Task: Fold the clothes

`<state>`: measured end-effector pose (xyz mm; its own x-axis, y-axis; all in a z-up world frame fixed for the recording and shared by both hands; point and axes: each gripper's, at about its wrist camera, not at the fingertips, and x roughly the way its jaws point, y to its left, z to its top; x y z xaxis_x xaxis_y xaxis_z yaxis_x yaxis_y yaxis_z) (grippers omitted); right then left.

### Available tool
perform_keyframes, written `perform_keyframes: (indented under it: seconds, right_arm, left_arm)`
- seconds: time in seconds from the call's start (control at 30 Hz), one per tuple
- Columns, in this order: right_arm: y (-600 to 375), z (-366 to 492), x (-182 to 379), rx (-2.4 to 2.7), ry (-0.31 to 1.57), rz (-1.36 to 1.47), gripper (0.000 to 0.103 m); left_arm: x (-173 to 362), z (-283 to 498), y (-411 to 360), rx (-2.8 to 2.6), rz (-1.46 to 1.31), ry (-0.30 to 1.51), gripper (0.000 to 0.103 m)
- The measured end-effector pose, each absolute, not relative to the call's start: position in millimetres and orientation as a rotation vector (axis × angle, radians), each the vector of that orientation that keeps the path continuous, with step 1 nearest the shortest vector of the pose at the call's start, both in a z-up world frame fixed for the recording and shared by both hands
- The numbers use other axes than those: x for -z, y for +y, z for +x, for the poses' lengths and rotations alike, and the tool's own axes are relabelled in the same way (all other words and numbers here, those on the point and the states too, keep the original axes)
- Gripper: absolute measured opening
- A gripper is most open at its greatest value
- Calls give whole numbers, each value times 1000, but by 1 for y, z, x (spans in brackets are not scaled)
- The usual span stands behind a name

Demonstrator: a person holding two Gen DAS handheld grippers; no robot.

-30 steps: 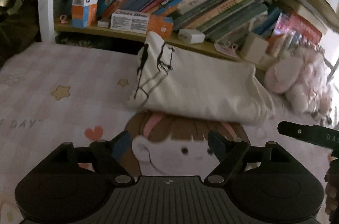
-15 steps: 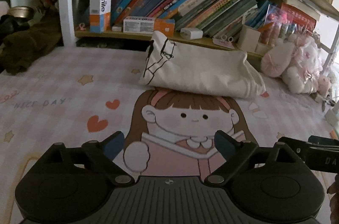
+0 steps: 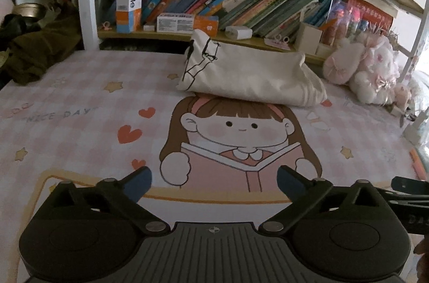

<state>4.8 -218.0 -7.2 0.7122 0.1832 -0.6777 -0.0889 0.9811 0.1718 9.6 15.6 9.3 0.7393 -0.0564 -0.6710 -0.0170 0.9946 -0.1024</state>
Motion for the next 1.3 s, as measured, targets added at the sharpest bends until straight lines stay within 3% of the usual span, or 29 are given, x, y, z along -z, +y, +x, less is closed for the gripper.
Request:
perform_keyframes:
  seconds: [1.3]
  right_arm:
    - [-208, 17, 6, -137, 771, 86, 103]
  left_arm:
    - [-4, 19, 22, 49, -69, 772, 103]
